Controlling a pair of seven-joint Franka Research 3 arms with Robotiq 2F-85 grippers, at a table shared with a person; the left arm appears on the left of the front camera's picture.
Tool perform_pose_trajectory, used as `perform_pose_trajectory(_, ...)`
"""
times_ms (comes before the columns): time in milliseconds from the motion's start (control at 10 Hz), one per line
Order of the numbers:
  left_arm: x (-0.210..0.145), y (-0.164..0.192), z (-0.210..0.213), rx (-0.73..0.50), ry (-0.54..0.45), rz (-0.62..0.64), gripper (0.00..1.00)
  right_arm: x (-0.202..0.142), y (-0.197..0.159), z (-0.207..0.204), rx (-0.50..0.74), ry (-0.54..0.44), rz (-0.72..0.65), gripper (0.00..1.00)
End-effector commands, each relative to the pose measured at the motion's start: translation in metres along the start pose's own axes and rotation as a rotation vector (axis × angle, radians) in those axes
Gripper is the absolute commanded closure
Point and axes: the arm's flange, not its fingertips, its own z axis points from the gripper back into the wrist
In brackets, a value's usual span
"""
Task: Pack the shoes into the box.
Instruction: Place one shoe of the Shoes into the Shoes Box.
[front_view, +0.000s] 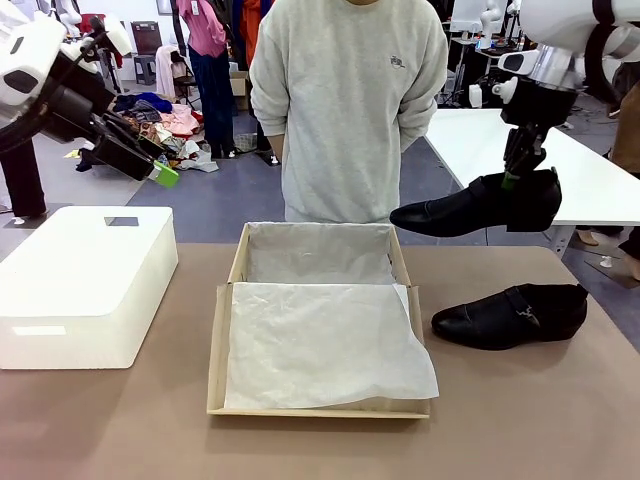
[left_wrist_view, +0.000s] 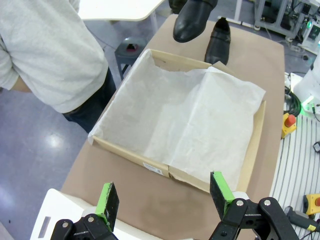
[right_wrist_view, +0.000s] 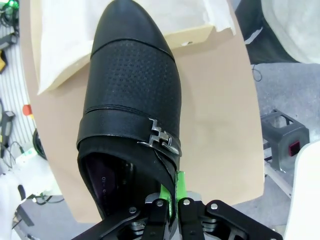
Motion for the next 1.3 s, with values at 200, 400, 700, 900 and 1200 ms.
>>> perform_pose_trajectory(200,-0.001,0.002,0.000,-0.012,-0.016,-0.014,0.04,0.057,0.012,0.016,-0.024,-0.026,-0.119,1.00)
perform_pose_trajectory(400,-0.001,0.002,0.000,-0.012,-0.016,-0.014,0.04,0.095,0.011,0.008,-0.033,-0.050,-0.165,1.00)
perform_pose_trajectory(700,-0.001,0.002,0.000,-0.012,-0.016,-0.014,0.04,0.152,0.015,-0.003,-0.031,-0.100,-0.106,1.00)
perform_pose_trajectory(900,-0.001,0.002,0.000,-0.012,-0.016,-0.014,0.04,0.181,0.017,-0.016,-0.029,-0.071,-0.049,1.00)
perform_pose_trajectory(1200,-0.001,0.002,0.000,-0.012,-0.016,-0.014,0.04,0.212,0.020,-0.045,-0.031,-0.018,0.024,1.00)
